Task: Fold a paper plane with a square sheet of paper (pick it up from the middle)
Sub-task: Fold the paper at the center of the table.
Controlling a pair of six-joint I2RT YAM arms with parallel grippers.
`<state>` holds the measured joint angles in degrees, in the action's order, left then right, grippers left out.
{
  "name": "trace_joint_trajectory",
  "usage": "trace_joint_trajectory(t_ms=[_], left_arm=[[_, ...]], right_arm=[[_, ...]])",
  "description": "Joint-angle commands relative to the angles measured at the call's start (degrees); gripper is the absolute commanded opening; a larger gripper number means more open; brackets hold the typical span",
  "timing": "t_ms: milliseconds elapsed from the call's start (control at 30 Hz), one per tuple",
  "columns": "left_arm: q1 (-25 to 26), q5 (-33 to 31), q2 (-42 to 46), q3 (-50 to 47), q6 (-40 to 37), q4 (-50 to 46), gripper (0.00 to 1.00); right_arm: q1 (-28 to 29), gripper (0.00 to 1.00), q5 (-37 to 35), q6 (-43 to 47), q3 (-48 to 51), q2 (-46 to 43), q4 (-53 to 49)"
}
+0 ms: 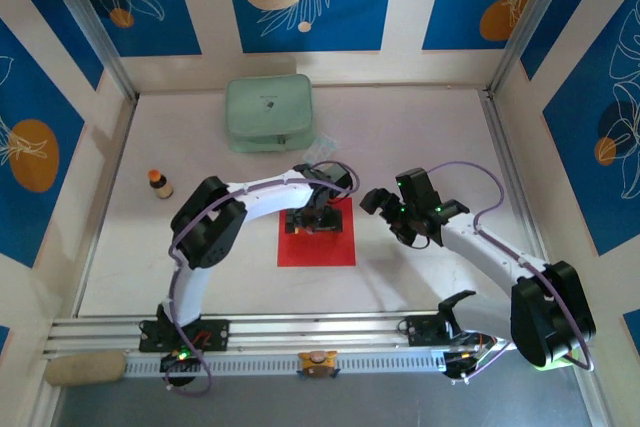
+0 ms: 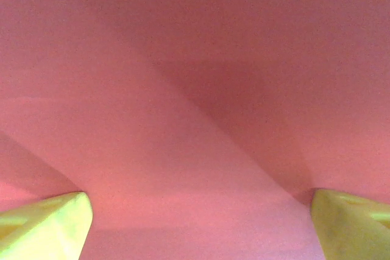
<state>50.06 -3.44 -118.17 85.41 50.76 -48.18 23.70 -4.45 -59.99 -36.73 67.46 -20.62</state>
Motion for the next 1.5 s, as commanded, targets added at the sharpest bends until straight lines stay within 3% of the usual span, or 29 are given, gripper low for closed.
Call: trace_joint_trajectory(t_ms=[0,467,1000,1233,1367,1400,1467], left_arm=[[0.7,-1.3,-2.2,1.1,1.5,-2.8,0.93],[0.9,2.3,-5.0,-2.4,1.3,1.7,0.9],[0.9,1.4,-3.2,-3.9,0.9,3.2,0.87],[1.0,1.2,-1.4,-4.4,-0.6,4.5,0.78],[1.1,1.4,1.0,-5.1,-3.0,6.2,0.72],[1.1,1.4,2.0,-6.0,-3.5,7.5,0.64],[1.2,1.6,4.9,-8.9,-3.8,11.3,0.58]], right_arm=[[-0.4,0.99,1.4,0.5,-0.3,0.4,-0.2],[-0.6,0.99,1.1,0.4,-0.5,-1.0,-1.0],[-0.6,0.98,-2.0,1.6,0.4,-5.9,-2.7],[-0.7,0.98,-2.9,6.4,0.0,-7.8,-0.9],[-1.8,0.95,-4.0,3.0,0.7,-9.9,-0.8],[-2.8,0.95,-3.0,3.2,1.4,-10.7,0.3],[-5.7,0.95,2.4,5.3,4.1,-12.1,5.4]])
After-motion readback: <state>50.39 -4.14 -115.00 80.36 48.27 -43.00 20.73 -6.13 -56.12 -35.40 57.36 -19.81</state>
